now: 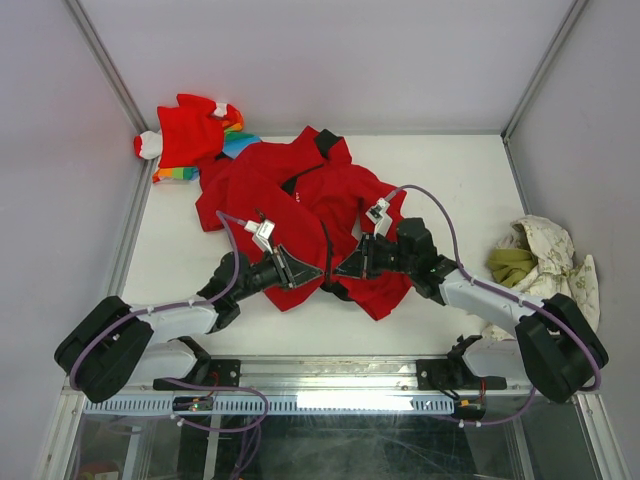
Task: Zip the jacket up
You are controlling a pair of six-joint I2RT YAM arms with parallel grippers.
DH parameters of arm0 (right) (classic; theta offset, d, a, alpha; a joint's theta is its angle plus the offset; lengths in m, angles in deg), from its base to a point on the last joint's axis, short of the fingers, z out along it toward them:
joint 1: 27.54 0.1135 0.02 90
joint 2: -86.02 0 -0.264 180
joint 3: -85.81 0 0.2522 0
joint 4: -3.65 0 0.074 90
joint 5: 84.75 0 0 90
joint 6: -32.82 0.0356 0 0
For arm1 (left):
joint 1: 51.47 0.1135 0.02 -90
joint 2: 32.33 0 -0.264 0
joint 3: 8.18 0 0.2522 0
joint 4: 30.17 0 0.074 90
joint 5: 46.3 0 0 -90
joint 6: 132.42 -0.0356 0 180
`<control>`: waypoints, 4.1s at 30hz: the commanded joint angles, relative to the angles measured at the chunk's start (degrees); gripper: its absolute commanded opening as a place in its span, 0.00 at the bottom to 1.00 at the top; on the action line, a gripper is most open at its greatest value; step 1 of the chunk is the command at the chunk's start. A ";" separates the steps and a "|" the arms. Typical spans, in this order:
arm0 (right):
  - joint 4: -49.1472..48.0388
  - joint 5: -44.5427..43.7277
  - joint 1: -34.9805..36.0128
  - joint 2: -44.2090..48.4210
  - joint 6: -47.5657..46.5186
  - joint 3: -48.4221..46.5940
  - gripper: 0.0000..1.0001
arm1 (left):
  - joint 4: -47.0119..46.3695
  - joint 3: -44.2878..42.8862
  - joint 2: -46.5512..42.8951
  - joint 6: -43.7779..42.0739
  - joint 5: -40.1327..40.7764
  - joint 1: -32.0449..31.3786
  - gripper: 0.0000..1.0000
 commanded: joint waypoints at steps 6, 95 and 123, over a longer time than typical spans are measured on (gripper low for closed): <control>-4.42 -0.46 0.16 2.42 1.43 -3.93 0.00 | 10.41 -1.92 -6.02 -6.87 3.05 -2.68 0.00; 3.54 0.36 -5.47 -1.73 -11.10 -12.30 0.00 | 16.37 -2.75 -10.87 -5.55 6.18 -5.29 0.00; 2.95 -46.34 35.84 25.44 -74.23 5.14 0.64 | 26.33 -10.41 -14.21 -3.64 1.50 -5.31 0.00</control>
